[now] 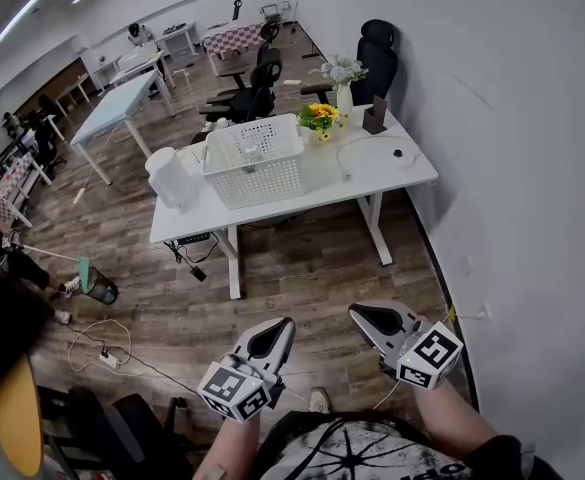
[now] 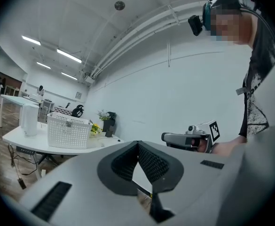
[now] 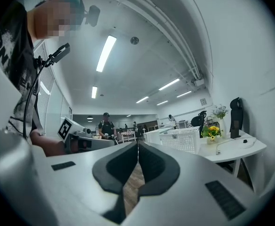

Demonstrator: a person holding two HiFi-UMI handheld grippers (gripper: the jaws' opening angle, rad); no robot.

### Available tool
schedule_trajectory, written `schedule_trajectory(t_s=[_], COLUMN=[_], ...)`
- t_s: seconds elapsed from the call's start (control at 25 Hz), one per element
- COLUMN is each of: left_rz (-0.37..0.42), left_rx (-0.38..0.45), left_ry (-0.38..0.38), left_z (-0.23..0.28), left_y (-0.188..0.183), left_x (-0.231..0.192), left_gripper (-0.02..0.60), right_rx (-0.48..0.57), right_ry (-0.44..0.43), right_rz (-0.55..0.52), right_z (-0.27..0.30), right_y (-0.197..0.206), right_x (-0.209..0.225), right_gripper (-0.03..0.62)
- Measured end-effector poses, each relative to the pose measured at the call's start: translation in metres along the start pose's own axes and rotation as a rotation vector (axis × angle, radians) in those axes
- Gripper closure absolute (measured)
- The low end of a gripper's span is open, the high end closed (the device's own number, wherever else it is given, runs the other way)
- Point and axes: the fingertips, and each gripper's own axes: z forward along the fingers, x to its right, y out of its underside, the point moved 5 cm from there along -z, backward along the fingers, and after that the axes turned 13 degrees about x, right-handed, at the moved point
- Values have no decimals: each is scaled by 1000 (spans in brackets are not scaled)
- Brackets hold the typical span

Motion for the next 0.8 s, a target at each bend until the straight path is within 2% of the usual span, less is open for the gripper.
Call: schedule_trajectory(t_s=[0.36, 0.8], left_rz=[-2, -40], left_rx=[-2, -15], left_ry=[10, -13], left_z=[3, 13], left_y=[-10, 0], left_x=[-89, -153], left_gripper=[572, 572], right_rx=[-2, -42], right_ry=[27, 22], right_rz=[-9, 10], right_z=[82, 136], right_y=[22, 47], right_x=[18, 41], right_gripper=[572, 572])
